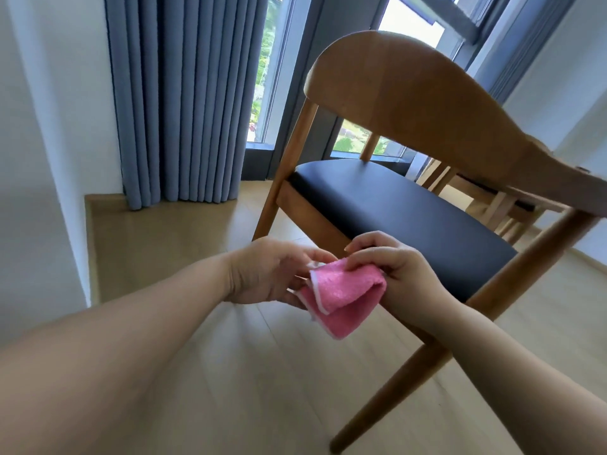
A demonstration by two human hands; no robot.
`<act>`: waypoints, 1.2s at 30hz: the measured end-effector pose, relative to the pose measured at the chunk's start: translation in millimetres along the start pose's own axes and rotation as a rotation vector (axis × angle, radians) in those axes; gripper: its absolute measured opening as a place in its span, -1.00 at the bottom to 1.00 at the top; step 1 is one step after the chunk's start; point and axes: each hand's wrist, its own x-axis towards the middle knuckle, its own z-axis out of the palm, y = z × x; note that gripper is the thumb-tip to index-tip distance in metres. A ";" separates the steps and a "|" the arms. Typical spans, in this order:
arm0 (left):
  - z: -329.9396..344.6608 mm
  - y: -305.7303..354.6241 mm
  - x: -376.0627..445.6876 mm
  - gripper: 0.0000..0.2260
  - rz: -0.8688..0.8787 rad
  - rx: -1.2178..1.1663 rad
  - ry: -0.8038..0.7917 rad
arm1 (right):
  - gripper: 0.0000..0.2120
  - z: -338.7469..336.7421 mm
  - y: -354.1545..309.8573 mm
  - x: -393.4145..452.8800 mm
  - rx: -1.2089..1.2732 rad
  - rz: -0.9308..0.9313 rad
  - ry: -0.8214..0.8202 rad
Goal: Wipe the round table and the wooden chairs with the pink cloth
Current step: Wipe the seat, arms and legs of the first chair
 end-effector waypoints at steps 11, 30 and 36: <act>2.4 -25.0 3.7 -0.73 0.055 0.425 0.265 | -0.57 4.9 -2.1 -10.3 -0.008 0.083 -0.145; -39.8 -57.3 16.1 -0.78 0.039 0.702 0.575 | -0.64 38.0 37.9 32.9 -0.333 0.064 -0.276; -61.4 -72.5 11.0 -0.91 -0.059 0.906 0.576 | -0.74 0.0 50.9 87.0 -0.892 -0.109 -0.558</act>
